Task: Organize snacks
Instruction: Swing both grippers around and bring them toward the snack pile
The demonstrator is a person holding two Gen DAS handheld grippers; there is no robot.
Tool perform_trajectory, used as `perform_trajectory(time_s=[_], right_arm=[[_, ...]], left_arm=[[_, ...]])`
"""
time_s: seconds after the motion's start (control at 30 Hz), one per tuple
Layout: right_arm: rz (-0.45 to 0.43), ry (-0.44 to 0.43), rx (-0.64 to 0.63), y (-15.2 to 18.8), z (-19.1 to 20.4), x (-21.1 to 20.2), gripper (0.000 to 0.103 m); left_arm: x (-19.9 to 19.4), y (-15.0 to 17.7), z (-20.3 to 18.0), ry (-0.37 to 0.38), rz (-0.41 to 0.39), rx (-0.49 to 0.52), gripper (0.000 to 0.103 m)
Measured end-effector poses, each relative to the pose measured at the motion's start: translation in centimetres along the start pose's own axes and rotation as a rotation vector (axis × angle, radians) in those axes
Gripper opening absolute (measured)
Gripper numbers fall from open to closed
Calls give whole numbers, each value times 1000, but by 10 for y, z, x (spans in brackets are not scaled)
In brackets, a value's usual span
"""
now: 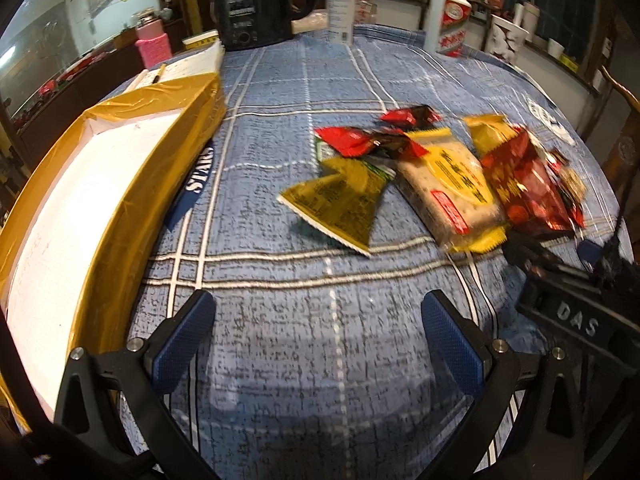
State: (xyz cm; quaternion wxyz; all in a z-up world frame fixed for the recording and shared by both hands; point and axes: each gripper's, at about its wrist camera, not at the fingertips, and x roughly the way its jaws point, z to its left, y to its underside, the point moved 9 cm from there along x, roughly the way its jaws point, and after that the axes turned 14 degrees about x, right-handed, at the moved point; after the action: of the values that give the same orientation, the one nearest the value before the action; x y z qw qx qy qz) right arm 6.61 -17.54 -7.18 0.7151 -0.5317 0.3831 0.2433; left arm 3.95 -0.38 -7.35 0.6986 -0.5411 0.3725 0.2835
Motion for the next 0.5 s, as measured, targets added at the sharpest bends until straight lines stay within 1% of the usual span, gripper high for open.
perform_trajectory(time_s=[0.13,0.17,0.2,0.23,0.27,0.3,0.4,0.43,0.5], right_arm=[[1,-1,-1,0,1,0,103],[5,-5,-7,0,1,0,103],[9,-6,-12,1,2,0,103],[15,-7,-16,1,2,0,103],[20,-10,-24,1,3,0,103],[25,-16,-34,2,3,-1,103],[43,-38,-68,7,-1,-4,103],[49,-42,-76,9,-3,-7,103],[56,-51,-90,11,-8,-9,103]], left_arm=[[-2,1,-5,40,9,51,103],[-4,3,-5,38,10,51,100],[-8,5,-4,32,5,48,92],[-14,7,-4,35,-2,43,87],[-19,9,-3,44,-10,36,85],[-28,10,0,53,-28,21,85],[-64,8,11,75,-124,-17,85],[-80,7,18,65,-166,-28,85],[-105,6,32,45,-223,-49,85]])
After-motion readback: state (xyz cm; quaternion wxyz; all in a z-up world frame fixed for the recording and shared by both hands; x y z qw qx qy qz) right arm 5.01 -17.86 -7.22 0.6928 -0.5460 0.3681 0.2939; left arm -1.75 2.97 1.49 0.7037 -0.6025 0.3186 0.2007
